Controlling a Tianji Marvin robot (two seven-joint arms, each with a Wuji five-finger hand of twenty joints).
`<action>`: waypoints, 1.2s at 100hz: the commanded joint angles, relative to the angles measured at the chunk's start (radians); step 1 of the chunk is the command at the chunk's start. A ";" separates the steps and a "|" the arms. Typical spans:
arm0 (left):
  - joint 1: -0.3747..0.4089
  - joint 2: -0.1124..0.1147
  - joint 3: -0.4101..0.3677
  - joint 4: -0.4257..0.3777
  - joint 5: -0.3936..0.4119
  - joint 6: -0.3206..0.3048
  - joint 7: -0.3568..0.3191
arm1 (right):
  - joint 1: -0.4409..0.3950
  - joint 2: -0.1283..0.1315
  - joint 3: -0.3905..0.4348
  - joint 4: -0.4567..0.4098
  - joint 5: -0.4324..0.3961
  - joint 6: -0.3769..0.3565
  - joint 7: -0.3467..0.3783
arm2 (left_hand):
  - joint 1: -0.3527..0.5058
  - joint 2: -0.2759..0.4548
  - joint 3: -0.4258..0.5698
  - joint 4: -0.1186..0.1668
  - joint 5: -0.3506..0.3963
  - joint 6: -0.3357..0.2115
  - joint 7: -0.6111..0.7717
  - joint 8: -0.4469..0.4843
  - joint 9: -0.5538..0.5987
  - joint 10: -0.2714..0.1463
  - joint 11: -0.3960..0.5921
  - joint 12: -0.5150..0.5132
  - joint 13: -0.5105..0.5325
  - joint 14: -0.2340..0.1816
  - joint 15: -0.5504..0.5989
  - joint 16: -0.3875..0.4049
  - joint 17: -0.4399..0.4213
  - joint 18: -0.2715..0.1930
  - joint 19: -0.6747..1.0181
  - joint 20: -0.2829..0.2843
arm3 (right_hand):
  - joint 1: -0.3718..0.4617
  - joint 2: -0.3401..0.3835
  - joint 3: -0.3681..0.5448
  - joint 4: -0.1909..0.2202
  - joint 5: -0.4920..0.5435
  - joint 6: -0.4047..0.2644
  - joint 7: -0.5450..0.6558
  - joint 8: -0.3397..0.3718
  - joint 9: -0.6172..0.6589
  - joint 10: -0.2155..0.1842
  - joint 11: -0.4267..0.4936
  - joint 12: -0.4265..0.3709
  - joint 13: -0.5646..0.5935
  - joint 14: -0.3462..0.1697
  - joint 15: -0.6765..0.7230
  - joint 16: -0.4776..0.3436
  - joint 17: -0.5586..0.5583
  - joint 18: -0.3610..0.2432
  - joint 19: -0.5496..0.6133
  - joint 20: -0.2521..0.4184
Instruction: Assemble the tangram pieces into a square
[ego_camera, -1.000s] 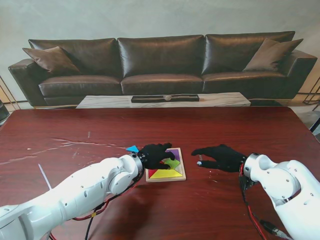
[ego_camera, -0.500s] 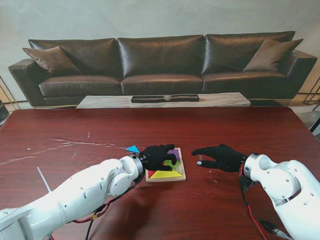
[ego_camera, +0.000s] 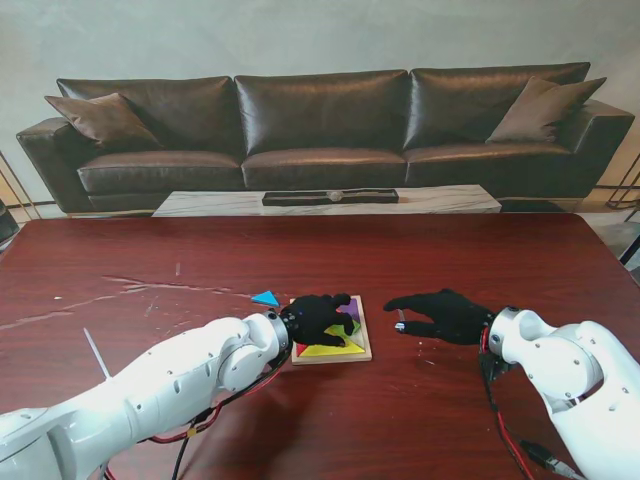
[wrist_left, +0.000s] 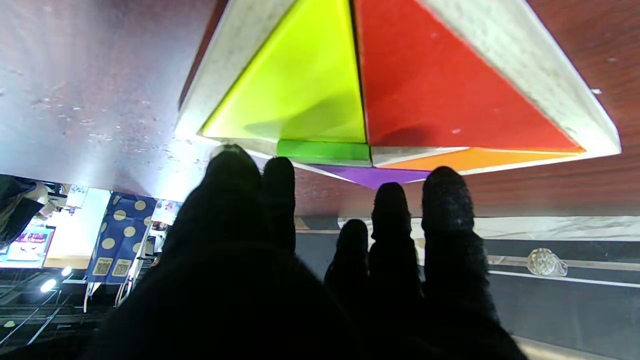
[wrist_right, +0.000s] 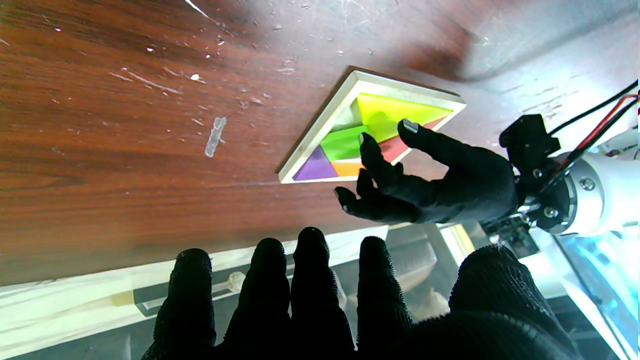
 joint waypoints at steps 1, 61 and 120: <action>-0.004 0.000 -0.002 -0.008 -0.002 0.003 -0.006 | -0.006 0.001 -0.002 -0.004 -0.003 -0.001 -0.001 | 0.039 0.026 -0.006 0.028 0.001 0.014 -0.035 -0.023 0.019 -0.018 0.009 -0.013 0.007 0.002 0.010 0.000 -0.004 0.010 0.014 0.000 | 0.012 0.011 0.004 0.026 0.010 0.006 0.006 -0.011 0.026 0.000 0.009 0.004 0.008 -0.011 -0.003 0.009 -0.020 0.002 -0.010 -0.020; -0.024 -0.014 0.038 0.015 -0.033 -0.034 -0.050 | -0.009 0.001 0.002 -0.009 -0.004 0.001 0.000 | -0.006 0.077 -0.024 0.029 0.005 -0.011 -0.121 -0.011 -0.023 -0.020 -0.096 -0.005 -0.066 0.013 -0.026 -0.011 -0.070 0.019 -0.034 -0.001 | 0.012 0.011 0.004 0.026 0.011 0.004 0.008 -0.012 0.026 -0.001 0.009 0.004 0.008 -0.012 -0.002 0.009 -0.020 0.008 -0.009 -0.020; 0.002 0.011 0.002 -0.042 0.002 -0.010 -0.034 | -0.003 0.001 -0.005 -0.004 -0.003 0.003 0.002 | 0.001 0.078 -0.027 0.033 -0.015 0.003 -0.113 -0.020 -0.022 -0.018 -0.127 0.024 -0.066 0.009 -0.021 -0.008 -0.068 0.010 -0.038 0.004 | 0.011 0.012 0.004 0.026 0.010 0.004 0.008 -0.013 0.026 0.000 0.009 0.004 0.008 -0.012 -0.002 0.009 -0.021 0.007 -0.008 -0.020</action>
